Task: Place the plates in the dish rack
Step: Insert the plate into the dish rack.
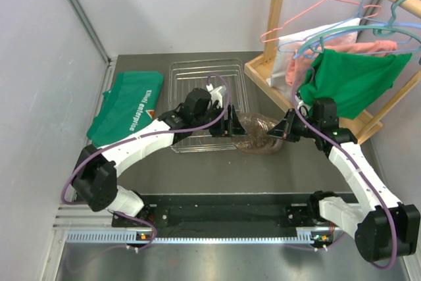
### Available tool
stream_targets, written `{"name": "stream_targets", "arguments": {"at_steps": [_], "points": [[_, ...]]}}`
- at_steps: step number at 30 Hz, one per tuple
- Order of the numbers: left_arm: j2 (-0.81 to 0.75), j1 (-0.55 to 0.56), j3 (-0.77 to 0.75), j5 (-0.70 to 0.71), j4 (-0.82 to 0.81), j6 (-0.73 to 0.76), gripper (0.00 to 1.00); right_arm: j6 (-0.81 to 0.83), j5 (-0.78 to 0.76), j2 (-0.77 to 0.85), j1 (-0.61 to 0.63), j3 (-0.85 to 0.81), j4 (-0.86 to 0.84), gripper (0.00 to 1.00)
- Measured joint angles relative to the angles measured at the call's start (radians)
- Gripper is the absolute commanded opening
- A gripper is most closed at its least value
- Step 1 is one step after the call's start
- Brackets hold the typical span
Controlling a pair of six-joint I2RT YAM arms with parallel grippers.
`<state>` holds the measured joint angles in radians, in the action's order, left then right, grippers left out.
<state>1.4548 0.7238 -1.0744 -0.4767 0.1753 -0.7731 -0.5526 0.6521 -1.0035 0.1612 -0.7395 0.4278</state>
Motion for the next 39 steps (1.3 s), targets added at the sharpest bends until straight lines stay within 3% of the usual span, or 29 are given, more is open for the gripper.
{"name": "stream_targets", "arguments": {"at_steps": [3,6,7,8,12,13,16,18,22,27,39], "points": [[0.008,0.004,0.0,0.011,-0.008,-0.008,0.39,0.0,0.0,0.0,0.0,0.0,-0.002,0.0],[0.011,0.004,-0.001,0.025,-0.019,-0.012,0.15,0.0,0.0,0.0,0.0,0.008,-0.008,0.0],[0.011,0.003,-0.001,0.028,-0.02,-0.012,0.02,0.001,0.0,0.0,0.0,0.014,-0.01,0.1],[0.011,0.003,-0.002,0.035,-0.019,-0.012,0.0,0.0,0.0,0.0,0.0,0.02,-0.013,0.14],[0.026,0.002,-0.003,0.072,0.0,0.002,0.0,-0.001,-0.011,0.0,0.001,0.028,-0.013,0.29],[0.027,0.002,-0.005,0.077,0.006,0.008,0.0,-0.001,-0.025,0.0,0.0,0.031,-0.009,0.39],[0.026,0.005,-0.029,0.111,0.049,0.037,0.0,-0.011,-0.073,-0.005,0.001,0.035,0.016,0.5],[0.024,0.008,-0.057,0.143,0.091,0.064,0.0,-0.02,-0.095,-0.014,0.001,0.035,0.029,0.52],[0.003,0.018,-0.093,0.203,0.169,0.113,0.0,-0.035,-0.086,-0.029,0.007,0.039,0.026,0.66],[-0.051,0.011,-0.138,0.299,0.245,0.152,0.0,-0.011,0.008,-0.043,0.007,0.038,0.038,0.77],[-0.093,0.004,-0.199,0.465,0.331,0.199,0.0,0.145,0.037,-0.111,0.027,0.045,0.229,0.85]]}}
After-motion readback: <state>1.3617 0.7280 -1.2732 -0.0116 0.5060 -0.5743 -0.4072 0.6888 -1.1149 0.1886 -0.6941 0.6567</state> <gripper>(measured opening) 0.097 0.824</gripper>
